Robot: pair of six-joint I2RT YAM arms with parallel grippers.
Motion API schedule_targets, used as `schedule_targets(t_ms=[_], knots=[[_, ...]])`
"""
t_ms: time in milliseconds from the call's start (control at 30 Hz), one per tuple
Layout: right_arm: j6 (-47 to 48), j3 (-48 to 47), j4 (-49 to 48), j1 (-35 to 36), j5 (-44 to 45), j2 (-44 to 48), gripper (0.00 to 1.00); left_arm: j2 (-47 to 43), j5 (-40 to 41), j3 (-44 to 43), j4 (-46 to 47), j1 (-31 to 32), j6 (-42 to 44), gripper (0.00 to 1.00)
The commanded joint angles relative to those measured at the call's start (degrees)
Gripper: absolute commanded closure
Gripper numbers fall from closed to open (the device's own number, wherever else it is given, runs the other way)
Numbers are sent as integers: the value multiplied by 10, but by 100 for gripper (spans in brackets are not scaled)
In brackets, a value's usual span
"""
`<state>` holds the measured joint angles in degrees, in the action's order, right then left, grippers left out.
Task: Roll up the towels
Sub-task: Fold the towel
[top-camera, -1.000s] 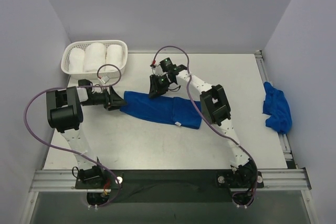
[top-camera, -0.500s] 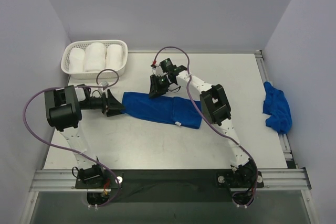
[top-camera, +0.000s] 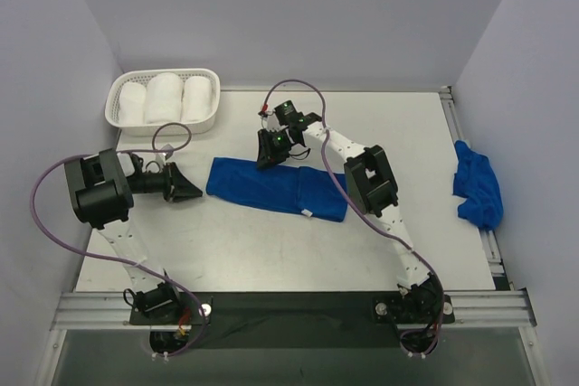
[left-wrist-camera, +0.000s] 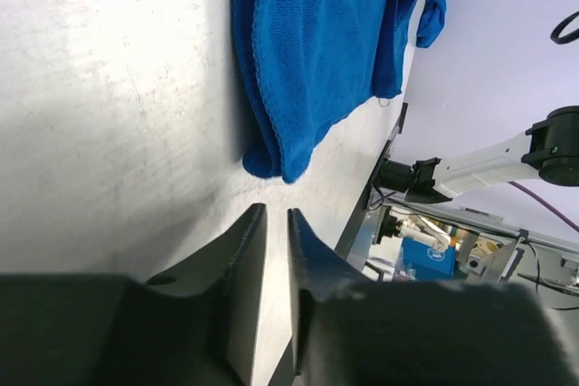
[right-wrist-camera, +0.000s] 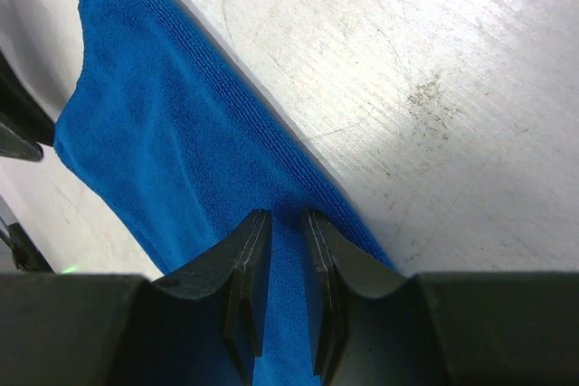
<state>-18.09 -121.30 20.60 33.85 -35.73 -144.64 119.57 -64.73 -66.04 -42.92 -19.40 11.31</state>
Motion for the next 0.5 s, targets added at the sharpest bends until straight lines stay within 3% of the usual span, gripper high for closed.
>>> schedule_targets(t_ms=[0, 100, 167, 200, 233, 300, 333, 467], knots=[[37, 30, 45, 2, 80, 3, 78, -48, -22, -30, -62, -13, 51, 76], [38, 34, 48, 2, 80, 7, 78, -61, -18, -30, -64, -12, 58, 92], [39, 39, 49, 2, 81, 10, 78, -68, 6, -25, -64, -12, 82, 91], [42, 40, 49, 2, 83, 13, 78, -76, 26, -23, -63, -9, 92, 86], [45, 40, 51, 2, 90, 14, 78, -80, 46, -21, -62, 0, 101, 75], [51, 38, 58, 2, 100, 15, 78, -97, 107, -14, -46, 9, 122, 68], [57, 38, 61, 2, 108, 16, 78, -105, 122, -8, -37, 20, 124, 56], [65, 40, 68, -1, 120, 20, 78, -131, 166, 31, 19, 48, 121, 49]])
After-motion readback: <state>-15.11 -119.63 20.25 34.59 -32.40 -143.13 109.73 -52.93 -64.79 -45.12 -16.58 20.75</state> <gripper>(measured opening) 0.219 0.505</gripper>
